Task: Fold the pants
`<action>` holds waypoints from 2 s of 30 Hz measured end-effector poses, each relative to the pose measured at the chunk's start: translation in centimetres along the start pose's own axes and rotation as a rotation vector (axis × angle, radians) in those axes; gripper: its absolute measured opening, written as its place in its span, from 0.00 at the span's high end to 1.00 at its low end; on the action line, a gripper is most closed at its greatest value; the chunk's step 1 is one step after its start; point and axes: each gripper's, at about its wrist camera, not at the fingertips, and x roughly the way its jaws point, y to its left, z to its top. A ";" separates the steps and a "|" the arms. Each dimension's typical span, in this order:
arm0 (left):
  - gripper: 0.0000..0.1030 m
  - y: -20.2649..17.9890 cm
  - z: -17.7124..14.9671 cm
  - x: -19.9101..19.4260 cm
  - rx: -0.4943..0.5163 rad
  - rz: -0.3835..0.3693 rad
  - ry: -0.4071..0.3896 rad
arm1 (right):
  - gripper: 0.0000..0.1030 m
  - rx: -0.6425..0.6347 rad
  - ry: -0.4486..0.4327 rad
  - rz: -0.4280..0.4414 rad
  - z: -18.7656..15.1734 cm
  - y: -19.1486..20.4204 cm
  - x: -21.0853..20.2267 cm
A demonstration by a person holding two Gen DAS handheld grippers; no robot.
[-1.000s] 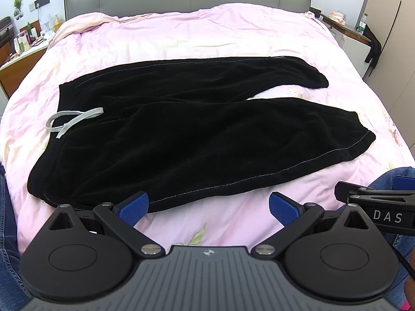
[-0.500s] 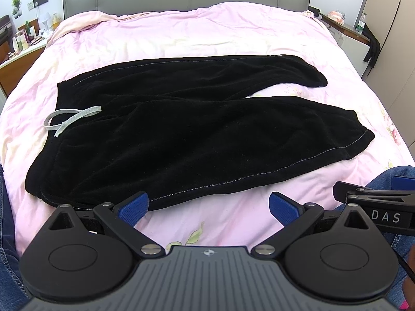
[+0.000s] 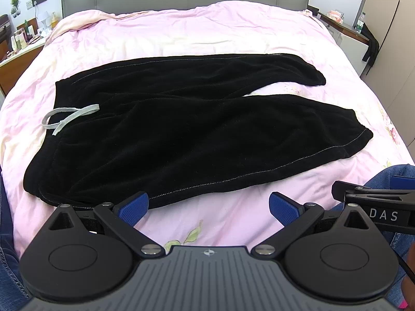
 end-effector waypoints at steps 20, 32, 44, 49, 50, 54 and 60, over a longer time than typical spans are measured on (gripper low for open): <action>0.00 0.0 -0.1 -0.1 -0.002 -0.013 0.002 | 0.05 0.000 0.008 -0.005 -0.1 0.2 0.4; 0.00 0.0 -0.2 -0.1 -0.006 -0.013 0.003 | 0.05 0.004 0.009 -0.008 -0.2 0.2 0.7; 0.00 0.9 0.1 0.5 0.031 -0.030 -0.037 | 0.05 -0.004 0.005 0.015 -0.1 0.6 1.8; 0.00 2.0 -0.1 2.3 0.073 -0.082 -0.051 | 0.05 -0.085 -0.024 -0.016 -0.3 1.5 3.8; 0.00 2.4 -0.2 2.8 0.081 -0.088 -0.045 | 0.05 -0.123 -0.031 -0.026 -0.4 1.9 4.5; 0.00 2.9 -0.5 5.2 0.193 -0.045 -0.024 | 0.05 -0.341 -0.065 -0.012 -1.0 3.9 7.3; 0.00 2.6 -2.2 8.6 0.454 0.079 -0.012 | 0.05 -0.726 -0.198 0.134 -2.4 6.4 10.0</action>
